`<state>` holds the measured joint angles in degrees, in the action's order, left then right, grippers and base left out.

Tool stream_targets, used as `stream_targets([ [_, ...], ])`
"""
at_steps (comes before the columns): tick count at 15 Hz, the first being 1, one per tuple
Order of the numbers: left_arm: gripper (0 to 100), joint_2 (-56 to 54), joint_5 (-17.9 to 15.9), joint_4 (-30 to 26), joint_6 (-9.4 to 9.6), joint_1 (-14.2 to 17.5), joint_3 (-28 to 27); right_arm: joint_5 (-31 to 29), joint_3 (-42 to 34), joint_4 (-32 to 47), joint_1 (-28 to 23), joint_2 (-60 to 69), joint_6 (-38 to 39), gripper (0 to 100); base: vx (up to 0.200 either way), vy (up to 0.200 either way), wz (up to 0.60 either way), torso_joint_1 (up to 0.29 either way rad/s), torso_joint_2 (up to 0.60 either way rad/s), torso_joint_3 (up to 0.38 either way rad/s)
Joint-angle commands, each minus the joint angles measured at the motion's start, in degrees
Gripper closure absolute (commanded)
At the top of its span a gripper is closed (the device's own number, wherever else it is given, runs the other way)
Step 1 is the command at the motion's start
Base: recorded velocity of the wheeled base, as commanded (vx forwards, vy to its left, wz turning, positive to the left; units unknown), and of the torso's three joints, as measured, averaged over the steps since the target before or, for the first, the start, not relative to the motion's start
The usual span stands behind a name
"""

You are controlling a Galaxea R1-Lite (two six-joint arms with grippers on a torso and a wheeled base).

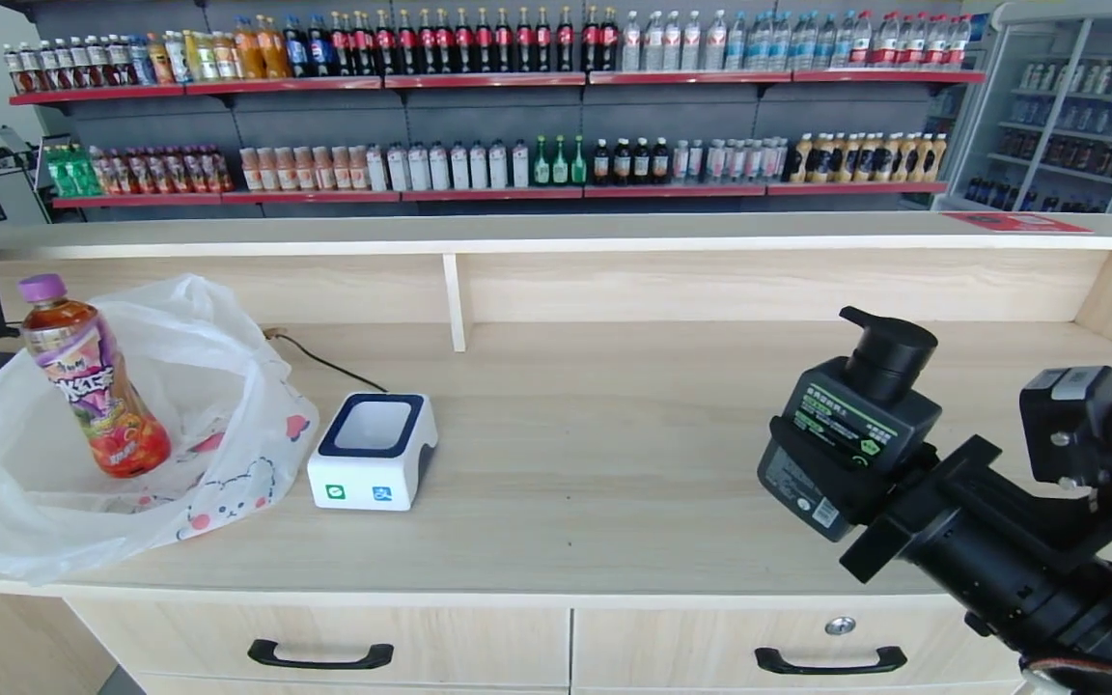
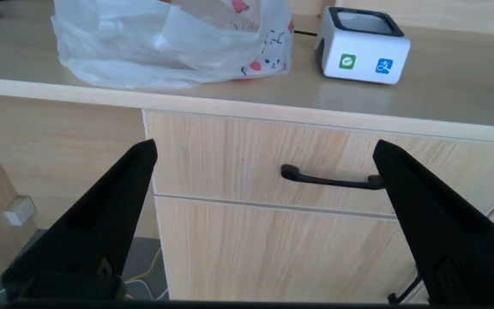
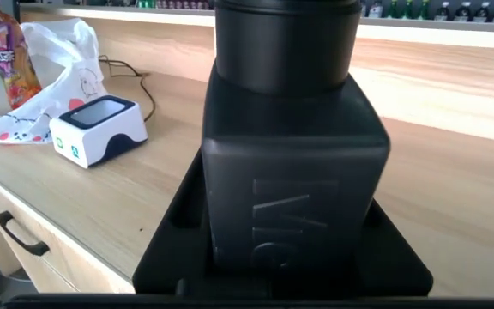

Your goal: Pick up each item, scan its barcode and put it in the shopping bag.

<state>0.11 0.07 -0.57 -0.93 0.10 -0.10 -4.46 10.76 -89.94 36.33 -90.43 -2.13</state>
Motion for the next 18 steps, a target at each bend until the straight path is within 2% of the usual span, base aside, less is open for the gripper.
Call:
stream_targets([
  [1,0,0.0,0.0,0.0,-0.04,0.0,0.0,0.0,0.2,-0.1,-0.1,-0.5,0.0,100,0.000,0.200,0.00,0.012,0.00,0.002],
  [18,0,0.0,0.0,0.0,-0.22,0.0,0.0,0.0,2.1,-0.1,-0.2,-1.9,0.0,100,0.000,0.200,0.00,0.003,0.00,0.003],
])
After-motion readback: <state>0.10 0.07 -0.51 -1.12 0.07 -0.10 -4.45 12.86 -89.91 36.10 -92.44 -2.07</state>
